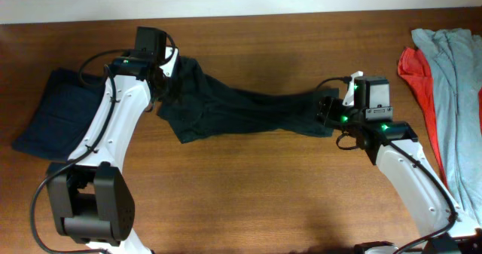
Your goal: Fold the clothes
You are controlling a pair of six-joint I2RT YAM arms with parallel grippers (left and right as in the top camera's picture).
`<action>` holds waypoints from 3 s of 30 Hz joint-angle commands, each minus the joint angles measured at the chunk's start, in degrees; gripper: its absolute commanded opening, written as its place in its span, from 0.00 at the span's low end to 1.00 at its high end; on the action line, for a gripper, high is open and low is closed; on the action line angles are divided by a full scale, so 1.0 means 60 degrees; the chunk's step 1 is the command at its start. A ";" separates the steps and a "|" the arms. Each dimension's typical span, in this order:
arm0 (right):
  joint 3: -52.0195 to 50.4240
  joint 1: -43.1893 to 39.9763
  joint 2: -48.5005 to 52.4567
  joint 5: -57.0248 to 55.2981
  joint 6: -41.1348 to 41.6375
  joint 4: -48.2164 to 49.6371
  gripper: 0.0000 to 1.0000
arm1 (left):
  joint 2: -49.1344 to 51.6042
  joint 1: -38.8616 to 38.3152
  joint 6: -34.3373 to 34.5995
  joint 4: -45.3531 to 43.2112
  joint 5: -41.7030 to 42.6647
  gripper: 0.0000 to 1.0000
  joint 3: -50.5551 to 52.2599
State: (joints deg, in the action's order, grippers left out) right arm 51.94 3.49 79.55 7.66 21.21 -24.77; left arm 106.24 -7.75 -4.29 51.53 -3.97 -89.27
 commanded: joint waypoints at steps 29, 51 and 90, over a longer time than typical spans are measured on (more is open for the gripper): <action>0.0157 0.0033 -0.0069 0.0109 0.0051 -0.2204 0.81 | 0.2167 -0.1585 -0.1723 -0.1723 -0.0328 0.18 0.1002; 0.0124 0.0036 0.1843 0.0131 0.0044 -0.1967 0.64 | 0.0889 -0.1585 -0.0433 -0.0710 -0.2091 0.01 -0.0211; 0.1676 0.0033 -0.5931 -0.1472 0.0095 -0.3566 0.04 | -0.5435 -0.1588 -0.0255 0.1475 -0.2310 0.01 -0.0739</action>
State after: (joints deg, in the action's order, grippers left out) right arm 59.96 3.49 47.13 2.52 21.23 -44.73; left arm 80.25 -17.56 -7.18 59.02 -17.63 -92.49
